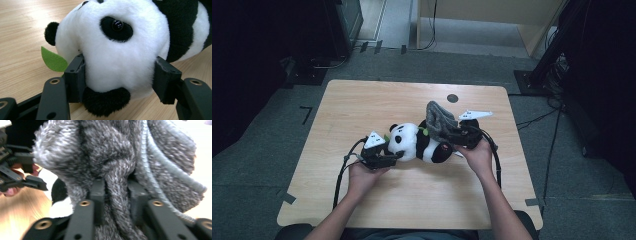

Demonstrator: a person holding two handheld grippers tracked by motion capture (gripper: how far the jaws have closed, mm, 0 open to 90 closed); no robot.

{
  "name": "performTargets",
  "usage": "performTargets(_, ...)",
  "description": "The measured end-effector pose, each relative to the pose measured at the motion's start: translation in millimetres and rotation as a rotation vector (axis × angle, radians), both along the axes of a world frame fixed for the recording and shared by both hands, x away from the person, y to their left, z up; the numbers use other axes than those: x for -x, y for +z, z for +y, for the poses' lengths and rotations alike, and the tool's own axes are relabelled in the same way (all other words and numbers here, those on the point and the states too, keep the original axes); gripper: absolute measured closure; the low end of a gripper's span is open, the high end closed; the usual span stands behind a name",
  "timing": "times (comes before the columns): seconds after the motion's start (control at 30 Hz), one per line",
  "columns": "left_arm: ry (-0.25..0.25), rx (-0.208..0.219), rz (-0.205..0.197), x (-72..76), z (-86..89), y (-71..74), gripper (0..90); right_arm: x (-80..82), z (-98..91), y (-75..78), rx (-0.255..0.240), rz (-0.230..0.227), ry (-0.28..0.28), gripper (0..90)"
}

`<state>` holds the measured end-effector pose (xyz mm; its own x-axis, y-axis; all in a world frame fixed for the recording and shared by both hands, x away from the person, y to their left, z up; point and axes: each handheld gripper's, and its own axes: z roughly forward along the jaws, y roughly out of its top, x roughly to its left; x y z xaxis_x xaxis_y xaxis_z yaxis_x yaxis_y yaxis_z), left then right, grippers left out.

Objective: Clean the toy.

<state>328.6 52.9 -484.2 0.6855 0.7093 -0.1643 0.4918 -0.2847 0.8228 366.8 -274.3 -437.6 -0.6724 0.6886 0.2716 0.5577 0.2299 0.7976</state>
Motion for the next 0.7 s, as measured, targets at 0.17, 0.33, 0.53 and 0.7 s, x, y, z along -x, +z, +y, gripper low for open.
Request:
performTargets(0.17,-0.005,-0.005,0.002,0.3,0.0,0.1,37.4,1.5,-0.5,-0.6,0.027,0.000,0.003,77.0)
performTargets(0.33,-0.006,0.000,0.009,-0.6,0.4,0.4,37.4,5.6,-10.4,-6.2,0.021,0.013,-0.009,77.6)
performTargets(0.53,-0.007,0.008,0.016,-2.5,1.2,0.8,37.3,10.2,-26.6,-16.6,0.099,0.066,-0.040,79.0)
performTargets(0.7,-0.012,0.005,0.021,-3.6,1.3,1.7,37.3,10.1,-33.1,-25.6,0.082,0.120,-0.053,80.2)
